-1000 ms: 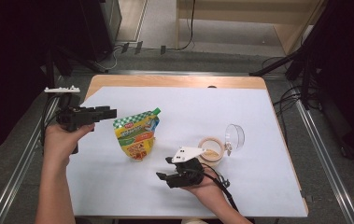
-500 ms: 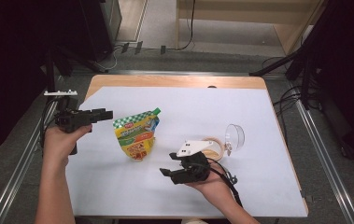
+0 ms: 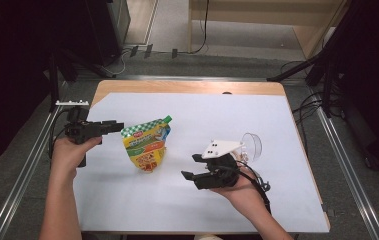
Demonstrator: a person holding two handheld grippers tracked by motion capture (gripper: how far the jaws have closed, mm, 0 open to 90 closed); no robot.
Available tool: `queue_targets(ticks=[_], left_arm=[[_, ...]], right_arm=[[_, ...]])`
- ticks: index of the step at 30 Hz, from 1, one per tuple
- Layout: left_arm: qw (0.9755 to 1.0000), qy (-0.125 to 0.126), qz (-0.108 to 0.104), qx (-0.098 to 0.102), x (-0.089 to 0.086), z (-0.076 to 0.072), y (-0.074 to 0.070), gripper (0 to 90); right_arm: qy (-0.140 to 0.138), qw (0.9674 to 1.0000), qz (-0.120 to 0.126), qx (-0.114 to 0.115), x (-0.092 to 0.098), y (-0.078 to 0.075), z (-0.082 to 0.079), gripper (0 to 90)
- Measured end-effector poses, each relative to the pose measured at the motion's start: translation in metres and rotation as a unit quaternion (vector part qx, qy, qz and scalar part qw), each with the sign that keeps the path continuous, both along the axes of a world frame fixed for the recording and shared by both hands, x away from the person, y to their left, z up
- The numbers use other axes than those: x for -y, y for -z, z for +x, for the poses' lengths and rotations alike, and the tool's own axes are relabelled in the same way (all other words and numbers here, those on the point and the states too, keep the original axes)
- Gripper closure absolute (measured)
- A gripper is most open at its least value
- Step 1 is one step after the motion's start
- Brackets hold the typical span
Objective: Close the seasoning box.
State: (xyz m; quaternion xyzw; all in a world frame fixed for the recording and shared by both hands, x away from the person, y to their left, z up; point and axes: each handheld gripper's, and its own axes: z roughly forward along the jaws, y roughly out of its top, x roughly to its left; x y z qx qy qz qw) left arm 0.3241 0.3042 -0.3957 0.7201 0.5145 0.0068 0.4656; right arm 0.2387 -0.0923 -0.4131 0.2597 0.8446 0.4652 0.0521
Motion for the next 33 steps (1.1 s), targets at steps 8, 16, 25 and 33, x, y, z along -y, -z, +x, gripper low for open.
queue_targets(ticks=[8, 16, 25, 33], left_arm=[[1.0, 0.004, 0.003, -0.002, 0.004, 0.002, 0.004, 46.3], [0.9998, 0.015, 0.011, -0.008, 0.009, 0.003, 0.008, 45.9], [0.9998, 0.018, 0.005, -0.012, 0.01, 0.004, 0.009, 45.6], [0.9996, 0.02, 0.004, -0.019, 0.012, 0.005, 0.011, 44.9]], right_arm=[[0.023, 0.9997, 0.001, 0.012, 0.023, -0.015, 0.008, 41.6], [0.043, 0.9988, 0.005, 0.024, 0.045, -0.029, 0.015, 44.5], [0.076, 0.9967, 0.015, 0.025, 0.073, -0.041, 0.023, 46.9], [0.106, 0.9936, 0.02, 0.033, 0.096, -0.047, 0.03, 48.7]])
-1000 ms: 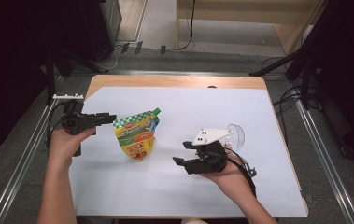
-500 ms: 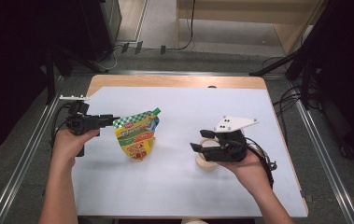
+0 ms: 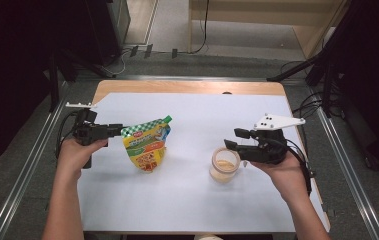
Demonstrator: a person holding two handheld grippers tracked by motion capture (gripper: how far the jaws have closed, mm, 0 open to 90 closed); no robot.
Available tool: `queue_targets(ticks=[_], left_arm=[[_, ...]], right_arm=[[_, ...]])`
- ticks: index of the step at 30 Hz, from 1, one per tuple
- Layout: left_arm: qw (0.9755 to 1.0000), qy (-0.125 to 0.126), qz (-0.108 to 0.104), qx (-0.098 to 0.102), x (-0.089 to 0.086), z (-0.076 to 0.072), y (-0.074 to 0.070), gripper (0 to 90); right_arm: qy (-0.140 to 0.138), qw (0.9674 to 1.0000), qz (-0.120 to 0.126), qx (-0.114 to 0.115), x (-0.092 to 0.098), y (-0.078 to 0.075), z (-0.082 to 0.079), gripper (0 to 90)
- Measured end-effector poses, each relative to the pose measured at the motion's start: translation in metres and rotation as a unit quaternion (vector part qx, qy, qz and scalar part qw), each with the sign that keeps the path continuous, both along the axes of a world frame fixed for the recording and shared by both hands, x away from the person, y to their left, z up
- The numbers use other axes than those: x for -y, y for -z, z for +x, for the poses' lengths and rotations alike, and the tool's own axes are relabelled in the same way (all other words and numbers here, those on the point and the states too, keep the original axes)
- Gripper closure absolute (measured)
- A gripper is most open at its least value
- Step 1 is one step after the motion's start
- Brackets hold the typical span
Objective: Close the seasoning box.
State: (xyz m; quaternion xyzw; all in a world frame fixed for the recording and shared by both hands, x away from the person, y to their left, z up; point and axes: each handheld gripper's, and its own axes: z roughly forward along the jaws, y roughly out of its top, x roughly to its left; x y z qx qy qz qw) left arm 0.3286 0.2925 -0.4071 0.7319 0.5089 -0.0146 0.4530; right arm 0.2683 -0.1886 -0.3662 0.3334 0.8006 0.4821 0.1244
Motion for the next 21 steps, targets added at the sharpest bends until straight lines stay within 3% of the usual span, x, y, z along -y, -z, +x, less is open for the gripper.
queue_targets(ticks=[10, 21], left_arm=[[1.0, -0.003, 0.0, -0.001, -0.001, 0.0, 0.001, 44.9], [1.0, 0.0, 0.002, -0.001, 0.001, 0.0, 0.003, 44.9]], right_arm=[[0.037, 0.9991, 0.019, 0.004, 0.029, -0.008, 0.005, 49.9], [0.085, 0.996, 0.027, 0.001, 0.06, -0.008, 0.011, 53.3]])
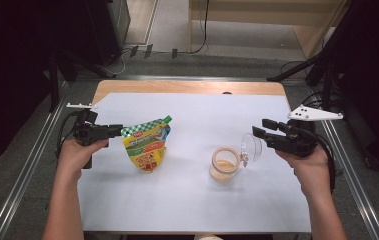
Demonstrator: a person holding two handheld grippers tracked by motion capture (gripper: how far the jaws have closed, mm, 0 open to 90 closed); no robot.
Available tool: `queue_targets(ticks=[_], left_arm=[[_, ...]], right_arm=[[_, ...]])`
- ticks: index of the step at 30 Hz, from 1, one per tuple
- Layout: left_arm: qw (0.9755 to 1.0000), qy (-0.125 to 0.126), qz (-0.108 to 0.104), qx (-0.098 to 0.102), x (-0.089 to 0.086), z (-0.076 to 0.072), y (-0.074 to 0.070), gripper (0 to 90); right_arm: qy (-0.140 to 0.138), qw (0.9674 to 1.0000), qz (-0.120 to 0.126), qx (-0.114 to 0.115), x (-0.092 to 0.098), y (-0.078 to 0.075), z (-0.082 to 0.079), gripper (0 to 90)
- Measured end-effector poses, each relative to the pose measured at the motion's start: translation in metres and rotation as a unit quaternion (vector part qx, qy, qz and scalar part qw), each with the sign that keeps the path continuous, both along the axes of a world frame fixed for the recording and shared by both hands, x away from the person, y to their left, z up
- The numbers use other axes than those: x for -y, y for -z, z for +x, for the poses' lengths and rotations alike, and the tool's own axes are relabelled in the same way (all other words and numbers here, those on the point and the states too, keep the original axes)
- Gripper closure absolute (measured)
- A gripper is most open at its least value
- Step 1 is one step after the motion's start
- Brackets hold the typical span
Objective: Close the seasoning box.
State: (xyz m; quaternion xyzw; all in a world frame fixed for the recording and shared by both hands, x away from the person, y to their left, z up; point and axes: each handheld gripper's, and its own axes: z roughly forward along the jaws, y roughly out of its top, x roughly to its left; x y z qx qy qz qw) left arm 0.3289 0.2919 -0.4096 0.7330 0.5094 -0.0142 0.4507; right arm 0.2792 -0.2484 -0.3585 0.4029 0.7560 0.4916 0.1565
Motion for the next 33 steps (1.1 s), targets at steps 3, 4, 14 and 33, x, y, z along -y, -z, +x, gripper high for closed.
queue_targets(ticks=[3, 4, 14, 33], left_arm=[[1.0, 0.0, 0.002, -0.001, 0.001, 0.0, 0.001, 44.9], [1.0, 0.001, 0.002, -0.001, 0.001, 0.0, 0.001, 44.9], [1.0, 0.002, 0.003, 0.0, 0.002, 0.001, 0.002, 44.9], [1.0, 0.001, 0.0, 0.002, 0.001, 0.002, 0.002, 44.8]], right_arm=[[0.012, 0.9999, -0.005, 0.0, 0.007, 0.001, 0.002, 54.8], [0.018, 0.9998, -0.004, -0.001, 0.01, 0.003, 0.003, 55.7], [0.044, 0.9988, 0.001, -0.02, 0.028, 0.018, 0.012, 64.0], [0.005, 0.9983, -0.013, -0.057, 0.013, 0.043, 0.017, 90.0]])
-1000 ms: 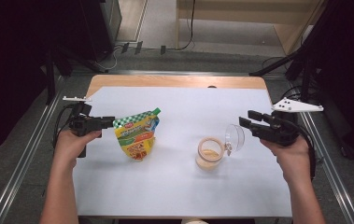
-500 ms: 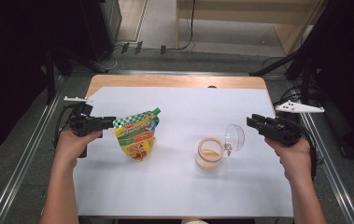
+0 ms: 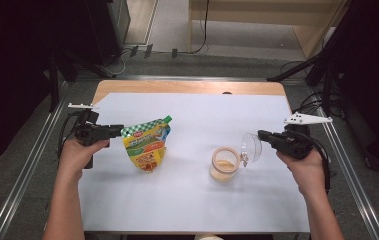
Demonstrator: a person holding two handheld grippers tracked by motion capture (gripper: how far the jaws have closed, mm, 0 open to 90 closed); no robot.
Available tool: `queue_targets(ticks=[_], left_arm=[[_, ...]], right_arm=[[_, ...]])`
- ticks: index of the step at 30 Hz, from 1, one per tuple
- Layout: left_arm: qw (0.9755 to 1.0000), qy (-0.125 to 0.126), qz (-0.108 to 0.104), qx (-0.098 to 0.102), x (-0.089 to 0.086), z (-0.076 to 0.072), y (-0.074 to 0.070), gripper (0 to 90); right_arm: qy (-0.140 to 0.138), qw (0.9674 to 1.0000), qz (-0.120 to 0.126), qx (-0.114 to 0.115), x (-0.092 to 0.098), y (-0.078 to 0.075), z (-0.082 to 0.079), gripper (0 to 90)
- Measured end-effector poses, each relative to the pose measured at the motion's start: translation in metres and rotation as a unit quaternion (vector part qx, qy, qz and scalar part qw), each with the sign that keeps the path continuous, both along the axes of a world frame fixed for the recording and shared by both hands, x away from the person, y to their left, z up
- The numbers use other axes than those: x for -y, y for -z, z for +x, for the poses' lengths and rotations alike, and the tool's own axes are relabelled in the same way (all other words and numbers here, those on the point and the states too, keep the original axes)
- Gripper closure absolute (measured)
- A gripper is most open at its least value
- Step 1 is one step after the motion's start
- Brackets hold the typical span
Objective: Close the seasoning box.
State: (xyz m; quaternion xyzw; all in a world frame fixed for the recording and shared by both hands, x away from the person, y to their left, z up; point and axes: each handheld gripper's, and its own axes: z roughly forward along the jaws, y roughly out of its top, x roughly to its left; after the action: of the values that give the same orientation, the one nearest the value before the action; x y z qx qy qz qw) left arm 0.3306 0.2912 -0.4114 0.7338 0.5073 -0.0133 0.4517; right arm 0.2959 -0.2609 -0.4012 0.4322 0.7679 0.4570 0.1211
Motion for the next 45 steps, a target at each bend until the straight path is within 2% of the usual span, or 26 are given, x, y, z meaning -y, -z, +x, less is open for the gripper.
queue_targets(ticks=[4, 14, 22, 34, 40, 42, 43, 45], left_arm=[[1.0, 0.001, -0.002, 0.002, -0.001, 0.0, 0.0, 44.8], [1.0, -0.003, -0.004, 0.005, -0.002, 0.0, -0.001, 44.9], [1.0, 0.002, -0.003, 0.007, -0.001, 0.001, 0.0, 45.0], [1.0, 0.003, -0.002, 0.005, 0.0, 0.001, 0.001, 44.9], [1.0, 0.001, -0.001, 0.004, -0.001, 0.001, 0.001, 44.9], [1.0, 0.001, -0.001, 0.003, -0.002, 0.001, 0.001, 44.9], [1.0, 0.001, -0.001, 0.003, -0.002, 0.001, 0.001, 44.9], [1.0, 0.001, -0.001, 0.004, -0.002, 0.001, 0.002, 44.9]], right_arm=[[-0.009, 1.0, -0.002, -0.001, -0.005, 0.001, 0.0, 90.0], [-0.021, 0.9997, 0.012, -0.005, -0.01, 0.0, -0.003, 90.0], [-0.04, 0.9991, 0.014, 0.003, -0.02, -0.004, -0.007, 90.0], [-0.078, 0.9969, 0.001, 0.006, -0.042, -0.002, -0.012, 89.0], [-0.076, 0.9971, -0.002, 0.009, -0.039, 0.0, -0.009, 79.1], [-0.068, 0.9976, -0.003, 0.01, -0.035, 0.002, -0.007, 73.7], [-0.062, 0.998, 0.0, 0.009, -0.031, 0.003, -0.006, 67.9], [-0.051, 0.9987, 0.005, 0.008, -0.027, 0.004, -0.004, 65.6]])
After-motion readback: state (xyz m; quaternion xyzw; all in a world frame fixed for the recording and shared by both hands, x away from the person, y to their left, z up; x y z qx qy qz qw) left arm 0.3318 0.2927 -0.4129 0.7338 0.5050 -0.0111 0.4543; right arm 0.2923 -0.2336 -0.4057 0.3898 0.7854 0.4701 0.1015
